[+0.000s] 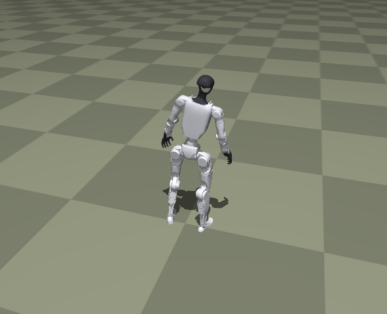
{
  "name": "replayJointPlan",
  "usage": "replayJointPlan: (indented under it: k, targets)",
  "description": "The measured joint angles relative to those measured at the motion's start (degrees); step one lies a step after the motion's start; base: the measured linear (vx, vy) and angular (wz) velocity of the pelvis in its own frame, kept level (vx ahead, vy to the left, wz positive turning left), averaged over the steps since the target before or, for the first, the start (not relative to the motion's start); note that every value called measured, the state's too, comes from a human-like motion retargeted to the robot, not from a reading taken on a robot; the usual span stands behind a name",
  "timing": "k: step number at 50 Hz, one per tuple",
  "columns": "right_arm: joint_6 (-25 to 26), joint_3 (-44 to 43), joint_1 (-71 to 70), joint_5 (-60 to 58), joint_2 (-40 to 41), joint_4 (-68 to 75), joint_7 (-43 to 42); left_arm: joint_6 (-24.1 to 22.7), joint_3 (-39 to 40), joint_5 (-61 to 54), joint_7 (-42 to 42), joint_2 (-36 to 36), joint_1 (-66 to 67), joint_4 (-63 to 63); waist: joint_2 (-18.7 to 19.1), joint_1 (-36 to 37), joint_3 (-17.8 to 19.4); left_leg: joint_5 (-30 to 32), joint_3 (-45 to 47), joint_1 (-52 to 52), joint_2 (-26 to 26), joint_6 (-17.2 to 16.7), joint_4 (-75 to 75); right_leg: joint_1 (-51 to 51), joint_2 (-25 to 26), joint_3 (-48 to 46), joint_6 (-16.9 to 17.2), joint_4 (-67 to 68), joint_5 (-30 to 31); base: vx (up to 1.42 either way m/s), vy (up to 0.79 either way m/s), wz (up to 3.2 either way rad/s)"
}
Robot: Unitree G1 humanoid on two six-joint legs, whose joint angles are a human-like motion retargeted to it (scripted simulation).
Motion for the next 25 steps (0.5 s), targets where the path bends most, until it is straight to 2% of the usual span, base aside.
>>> replayJointPlan:
  k: [4,13,25]
  targets:
    - [-0.03,2.75,-0.48,2.81,2.58,3.21,-0.75,-0.22,-1.74,-1.24,0.98,-2.55,0.03,-2.47,0.29,0.32,-1.46,0.7,-2.32,-0.2,0.07,0.79,-1.34,0.54,0.49,-2.55,-0.13,0.26,-1.09,0.01,-0.15,0.59]
    - [0.68,8.41,-2.54,5.49,5.08,4.98,1.38,-0.19,-4.3,-2.42,-0.21,-4.6,-0.14,-6.35,-1.83,3.07,-3.19,1.55,-3.53,0.31,0.65,2.07,-1.86,1.63,1.36,-3.99,-0.81,0.43,-2.27,0.01,-0.11,0.15]
    - [1.48,3.05,-2.67,11.97,3.58,1.72,-1.14,1.13,-6.82,-10.93,0.87,-8.67,-0.2,-3.96,-2.67,2.32,-2.66,0.4,-3.47,1.46,1.54,4.79,-1.1,3.18,2.23,-4.06,-0.68,0.29,-2.95,0.01,-0.02,0.01]
